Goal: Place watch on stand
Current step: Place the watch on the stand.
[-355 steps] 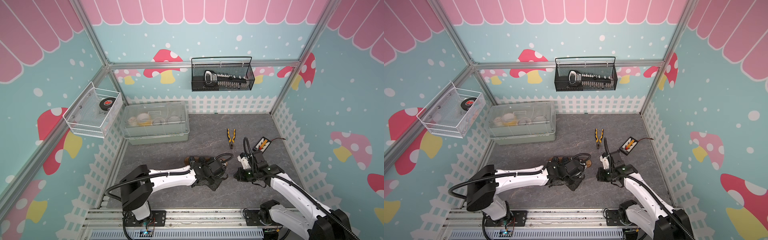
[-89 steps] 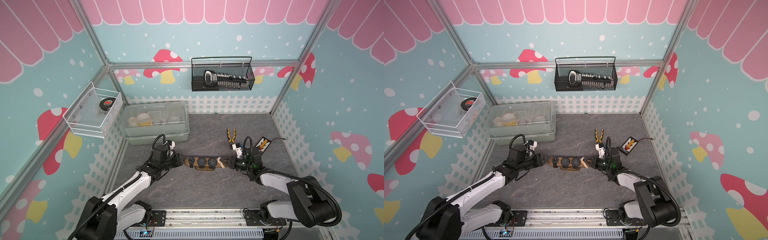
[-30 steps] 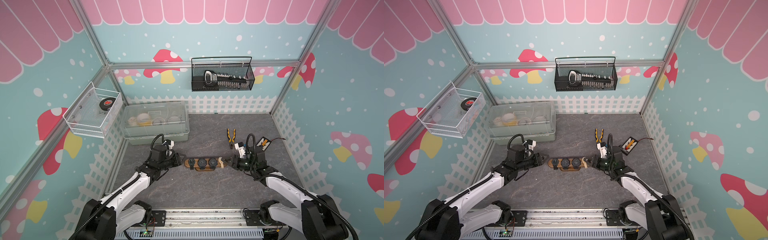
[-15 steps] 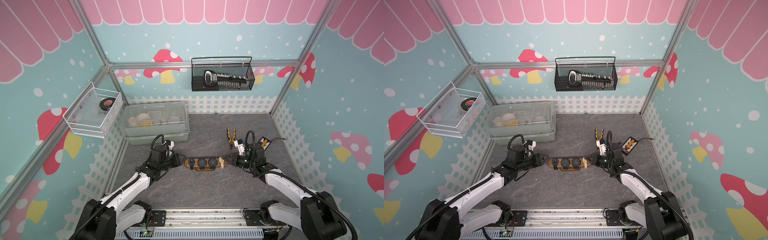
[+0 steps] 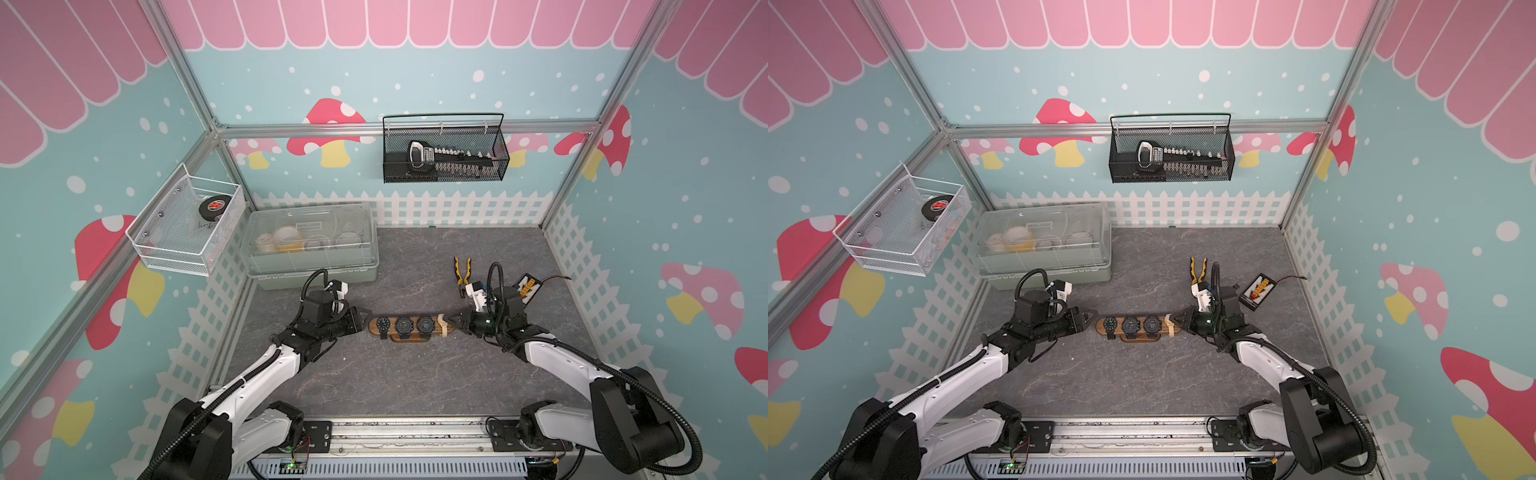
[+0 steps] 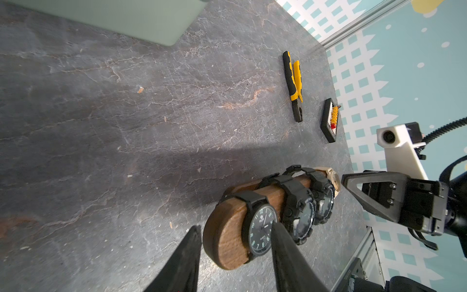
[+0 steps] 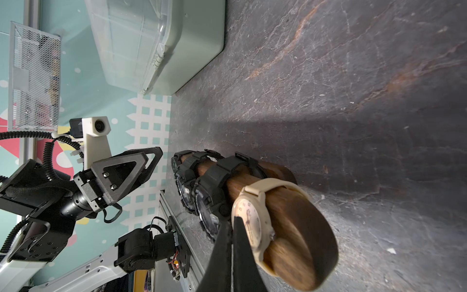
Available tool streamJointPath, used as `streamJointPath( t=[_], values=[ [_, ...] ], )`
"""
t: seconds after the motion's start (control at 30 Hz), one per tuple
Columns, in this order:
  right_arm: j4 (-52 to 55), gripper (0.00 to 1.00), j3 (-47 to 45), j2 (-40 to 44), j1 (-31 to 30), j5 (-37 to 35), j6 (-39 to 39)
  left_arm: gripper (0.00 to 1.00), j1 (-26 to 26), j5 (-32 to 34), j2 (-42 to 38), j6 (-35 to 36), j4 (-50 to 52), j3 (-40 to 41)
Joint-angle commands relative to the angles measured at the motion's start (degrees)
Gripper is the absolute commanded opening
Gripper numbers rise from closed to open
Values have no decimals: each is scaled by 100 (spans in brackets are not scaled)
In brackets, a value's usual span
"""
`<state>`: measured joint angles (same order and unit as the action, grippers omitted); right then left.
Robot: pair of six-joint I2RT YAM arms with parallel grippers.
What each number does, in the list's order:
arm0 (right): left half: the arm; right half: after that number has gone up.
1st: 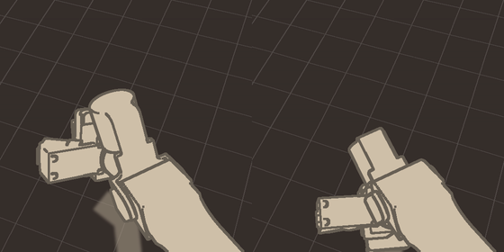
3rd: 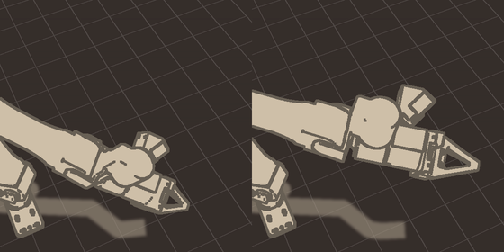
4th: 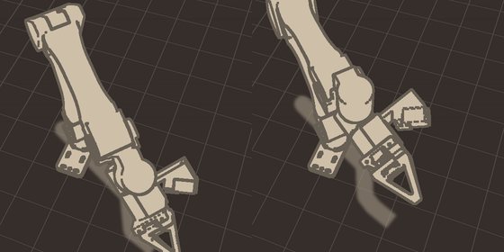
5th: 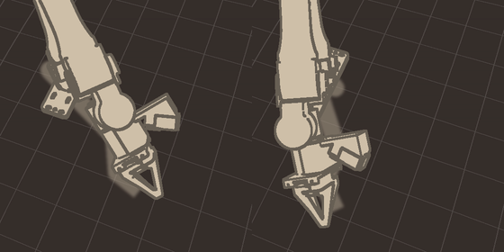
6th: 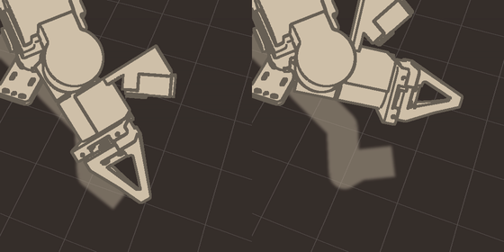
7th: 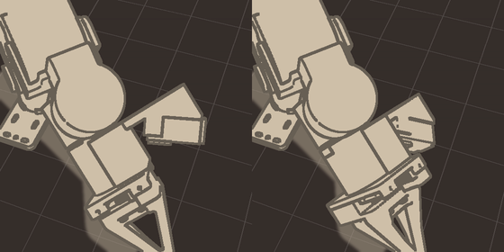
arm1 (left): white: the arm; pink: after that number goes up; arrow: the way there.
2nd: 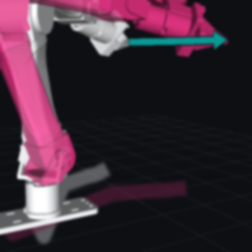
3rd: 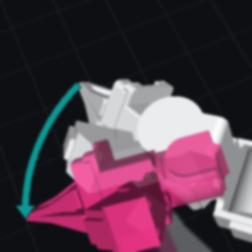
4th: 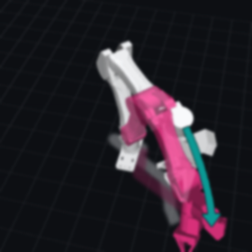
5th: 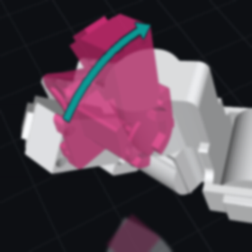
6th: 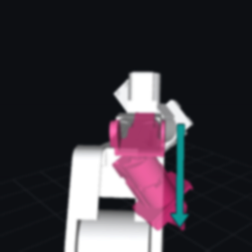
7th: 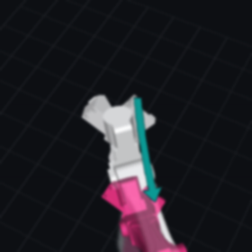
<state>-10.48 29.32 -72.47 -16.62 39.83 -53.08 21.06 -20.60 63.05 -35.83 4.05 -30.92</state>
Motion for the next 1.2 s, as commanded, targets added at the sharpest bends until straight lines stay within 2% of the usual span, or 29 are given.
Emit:
streamJointPath(
  t=[0.0,0.4,0.77,0.87,1.03,1.1,1.17],
  values=[
    [121,0,-74,-140,-25,-72,135,46,-40,-49,-12,-117,-71,33],
    [267,0,-75,-195,-32,-37,201,46,-36,-62,15,-124,-68,-45],
    [1436,0,652,330,-25,-252,782,46,-62,86,-151,20,247,-250],
    [1814,0,976,475,-25,-377,1073,46,-93,183,-219,215,570,-505],
    [2848,0,1924,656,-25,-969,1928,53,-128,553,-430,549,1083,-1033],
    [3102,7,2246,699,-25,-1135,2166,55,-128,624,-484,575,1143,-1195],
    [3244,24,2523,716,-25,-1197,2336,60,-126,717,-530,531,1146,-1305]
  ],
)
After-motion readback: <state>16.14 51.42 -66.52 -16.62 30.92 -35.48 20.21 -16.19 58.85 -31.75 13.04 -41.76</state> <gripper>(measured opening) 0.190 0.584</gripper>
